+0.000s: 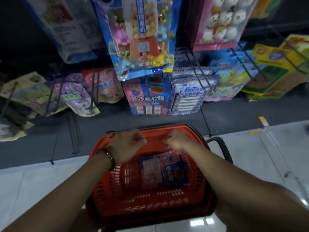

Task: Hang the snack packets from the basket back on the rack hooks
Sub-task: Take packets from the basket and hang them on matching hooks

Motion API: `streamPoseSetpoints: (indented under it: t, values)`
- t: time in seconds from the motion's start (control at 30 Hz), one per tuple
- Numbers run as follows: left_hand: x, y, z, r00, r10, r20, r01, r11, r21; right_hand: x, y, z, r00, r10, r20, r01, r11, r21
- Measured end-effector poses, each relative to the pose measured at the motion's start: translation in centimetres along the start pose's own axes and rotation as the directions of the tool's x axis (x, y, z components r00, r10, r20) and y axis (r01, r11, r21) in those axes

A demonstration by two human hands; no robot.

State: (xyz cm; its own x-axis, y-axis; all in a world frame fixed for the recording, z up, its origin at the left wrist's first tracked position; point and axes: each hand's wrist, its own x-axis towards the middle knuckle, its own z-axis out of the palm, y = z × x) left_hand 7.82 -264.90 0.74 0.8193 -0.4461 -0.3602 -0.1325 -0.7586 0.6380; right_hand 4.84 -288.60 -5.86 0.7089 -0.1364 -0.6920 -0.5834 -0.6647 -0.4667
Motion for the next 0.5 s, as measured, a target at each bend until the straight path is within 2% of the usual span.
streamPoseSetpoints:
  t: [0.1,0.2,0.27,0.37,0.5]
  values:
    - [-2.6,0.0,1.6,0.976,0.168,0.136,-0.188,0.970,0.154,1.3,2.2,3.9,0.992,0.125,0.021,-0.125,0.992,-0.022]
    - [-2.7,-0.1,2.8,0.936,0.107,0.334,-0.178,0.966,0.188,2.1,4.7,7.8,0.976,0.214,-0.034,-0.214,0.977,-0.001]
    - [-2.3,-0.5,3.2,0.910,0.054,0.411,-0.177,0.947,0.269,2.4,6.3,10.0,0.973,0.231,-0.026,-0.231,0.973,0.006]
    - [-1.2,-1.7,3.4,0.894,0.004,0.448,-0.187,0.911,0.367,3.3,9.3,12.8,0.962,0.273,0.006,-0.272,0.957,0.100]
    - [0.6,-2.6,2.9,0.927,0.016,0.374,-0.151,0.930,0.335,4.9,11.7,15.3,0.977,0.212,0.016,-0.212,0.974,0.081]
